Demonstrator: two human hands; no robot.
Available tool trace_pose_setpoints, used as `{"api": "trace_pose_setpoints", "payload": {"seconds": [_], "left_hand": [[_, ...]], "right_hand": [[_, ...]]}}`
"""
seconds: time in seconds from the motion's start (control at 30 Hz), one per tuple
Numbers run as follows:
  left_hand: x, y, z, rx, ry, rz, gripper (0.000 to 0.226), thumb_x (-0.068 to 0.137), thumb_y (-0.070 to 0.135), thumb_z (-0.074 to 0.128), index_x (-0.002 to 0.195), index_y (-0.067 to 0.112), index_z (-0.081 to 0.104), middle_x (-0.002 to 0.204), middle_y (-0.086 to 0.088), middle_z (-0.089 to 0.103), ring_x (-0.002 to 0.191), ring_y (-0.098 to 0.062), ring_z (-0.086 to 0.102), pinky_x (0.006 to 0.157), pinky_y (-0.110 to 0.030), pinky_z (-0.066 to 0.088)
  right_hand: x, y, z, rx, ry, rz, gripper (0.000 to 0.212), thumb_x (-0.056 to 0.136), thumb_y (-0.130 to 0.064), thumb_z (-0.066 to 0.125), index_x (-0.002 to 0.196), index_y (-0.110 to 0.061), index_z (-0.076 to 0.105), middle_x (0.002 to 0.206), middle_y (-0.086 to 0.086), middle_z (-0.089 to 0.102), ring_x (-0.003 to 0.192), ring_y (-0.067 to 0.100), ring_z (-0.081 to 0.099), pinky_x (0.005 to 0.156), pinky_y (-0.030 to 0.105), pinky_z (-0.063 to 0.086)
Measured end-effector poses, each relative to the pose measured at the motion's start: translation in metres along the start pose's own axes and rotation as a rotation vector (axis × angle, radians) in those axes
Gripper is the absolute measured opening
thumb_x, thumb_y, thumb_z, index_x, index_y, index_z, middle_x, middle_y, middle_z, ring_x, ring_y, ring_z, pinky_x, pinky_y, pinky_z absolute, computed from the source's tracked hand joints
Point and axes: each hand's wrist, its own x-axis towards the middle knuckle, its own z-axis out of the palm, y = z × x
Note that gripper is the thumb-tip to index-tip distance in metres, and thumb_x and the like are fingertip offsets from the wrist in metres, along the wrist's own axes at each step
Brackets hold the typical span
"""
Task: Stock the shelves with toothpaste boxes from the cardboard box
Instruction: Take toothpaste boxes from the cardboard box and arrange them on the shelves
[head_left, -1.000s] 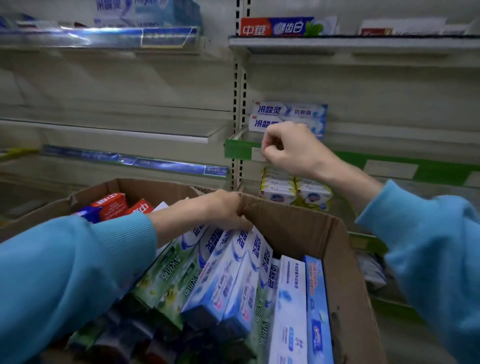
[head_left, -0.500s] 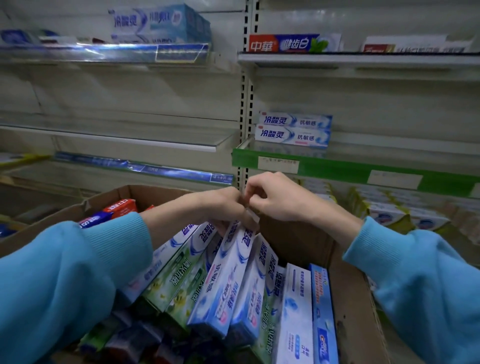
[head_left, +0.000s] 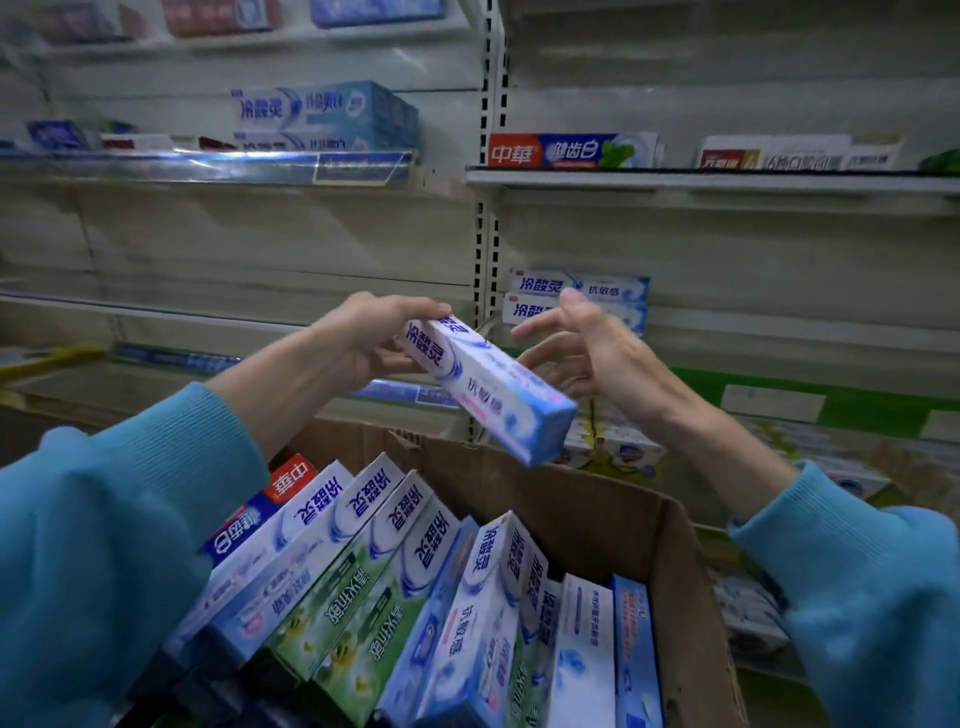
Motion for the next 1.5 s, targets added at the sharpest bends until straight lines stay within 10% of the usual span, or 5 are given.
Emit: {"api": "trace_pose_setpoints", "payload": {"seconds": [0.3, 0.5, 0.63, 0.93, 1.5], "left_hand": [[0.032, 0.017, 0.032, -0.161, 0.146, 0.065, 0.039, 0.09, 0.018, 0.075, 0.118, -0.001, 0.055, 0.093, -0.023, 0.072, 0.074, -0.029, 0.075, 0.06, -0.043, 0.064], [0.064, 0.027, 0.078, -0.169, 0.139, 0.193, 0.021, 0.102, 0.022, 0.058, 0.095, 0.004, 0.048, 0.099, -0.019, 0.068, 0.089, -0.033, 0.073, 0.084, -0.049, 0.062], [0.099, 0.025, 0.107, -0.073, 0.085, 0.263, 0.033, 0.101, 0.027, 0.057, 0.125, 0.006, 0.049, 0.122, -0.017, 0.065, 0.091, -0.028, 0.071, 0.086, -0.04, 0.061], [0.16, 0.009, 0.139, 0.173, 0.133, 0.396, 0.012, 0.103, 0.021, 0.051, 0.091, 0.017, 0.049, 0.091, -0.003, 0.056, 0.087, -0.023, 0.057, 0.082, -0.04, 0.054], [0.197, -0.008, 0.144, 0.271, 0.149, 0.241, 0.029, 0.101, 0.008, 0.044, 0.13, 0.009, 0.045, 0.119, -0.012, 0.061, 0.11, -0.032, 0.06, 0.101, -0.047, 0.051]], "right_hand": [[0.006, 0.019, -0.038, -0.177, 0.236, -0.103, 0.028, 0.093, -0.032, 0.068, 0.118, -0.021, 0.059, 0.108, 0.001, 0.066, 0.073, 0.015, 0.07, 0.052, 0.032, 0.055], [0.052, 0.05, -0.087, -0.083, 0.498, -0.003, 0.046, 0.083, -0.037, 0.077, 0.118, -0.016, 0.055, 0.119, 0.008, 0.064, 0.08, 0.022, 0.073, 0.056, 0.032, 0.056], [0.081, 0.062, -0.112, -0.3, 0.666, 0.091, 0.043, 0.084, -0.039, 0.076, 0.113, -0.016, 0.054, 0.112, 0.0, 0.064, 0.093, 0.022, 0.069, 0.077, 0.041, 0.06], [0.133, 0.111, -0.136, -0.378, 0.626, 0.133, 0.02, 0.094, -0.022, 0.064, 0.11, -0.008, 0.064, 0.1, 0.011, 0.072, 0.088, 0.03, 0.07, 0.084, 0.051, 0.057], [0.133, 0.123, -0.138, -0.526, 0.688, 0.218, 0.011, 0.093, -0.02, 0.066, 0.092, -0.019, 0.055, 0.096, 0.004, 0.065, 0.093, 0.024, 0.064, 0.087, 0.04, 0.054]]}}
